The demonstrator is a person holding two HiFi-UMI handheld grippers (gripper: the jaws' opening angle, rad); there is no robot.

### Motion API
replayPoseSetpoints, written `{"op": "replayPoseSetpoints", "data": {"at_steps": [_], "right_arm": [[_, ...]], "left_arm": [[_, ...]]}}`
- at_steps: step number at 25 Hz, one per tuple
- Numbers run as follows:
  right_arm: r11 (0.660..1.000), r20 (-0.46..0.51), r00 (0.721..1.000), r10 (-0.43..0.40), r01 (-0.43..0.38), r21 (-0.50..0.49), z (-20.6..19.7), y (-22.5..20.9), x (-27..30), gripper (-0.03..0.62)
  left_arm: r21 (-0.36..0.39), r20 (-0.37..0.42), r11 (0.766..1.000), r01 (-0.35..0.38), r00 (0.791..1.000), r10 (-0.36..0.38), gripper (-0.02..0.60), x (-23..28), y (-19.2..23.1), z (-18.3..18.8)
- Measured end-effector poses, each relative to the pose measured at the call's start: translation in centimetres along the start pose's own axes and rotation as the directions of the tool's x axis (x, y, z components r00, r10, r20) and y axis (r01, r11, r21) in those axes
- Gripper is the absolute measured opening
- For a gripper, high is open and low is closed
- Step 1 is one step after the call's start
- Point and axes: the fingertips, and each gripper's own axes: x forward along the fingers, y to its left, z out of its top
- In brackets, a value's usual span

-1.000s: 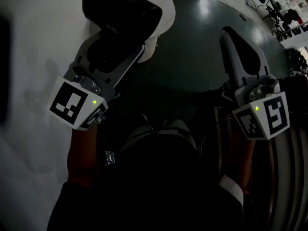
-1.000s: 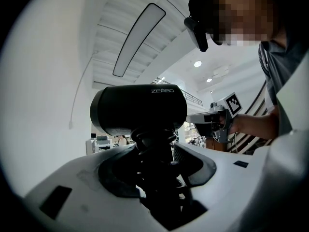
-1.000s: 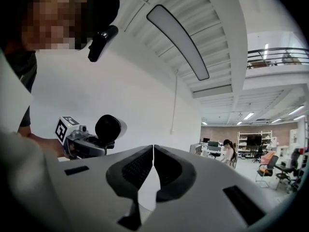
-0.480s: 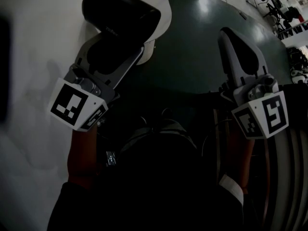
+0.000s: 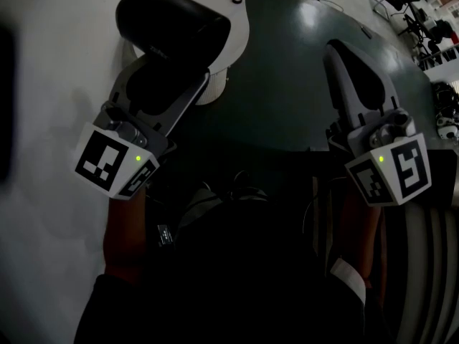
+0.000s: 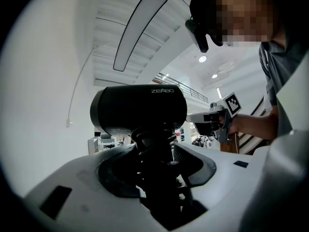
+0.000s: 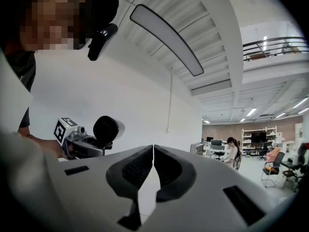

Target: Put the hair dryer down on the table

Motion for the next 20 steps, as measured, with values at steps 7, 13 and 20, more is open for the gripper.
{"op": "replayPoseSetpoints", "data": {"at_steps": [7,13,20], "right_arm": [[1.000,-0.012,1.000,0.019,-0.019,0.015,-0.3,-0.3,0.2,0.009],[1.000,-0.009,1.000,0.005,-0.005,0.014,-0.3,-0.2,0.4,0.009],[0.999,0.018,0.999,-0.051,0.051,0.009,0.1,0.5,1.1,0.009]], "left_arm": [[-0.005,-0.015,1.000,-0.024,1.000,0.024,0.212,-0.2,-0.2,-0.1],[-0.014,-0.020,1.000,0.000,1.000,0.000,0.212,0.3,0.0,-0.7],[0.021,0.000,0.999,0.047,0.999,-0.047,0.212,-0.1,1.6,0.0]]}}
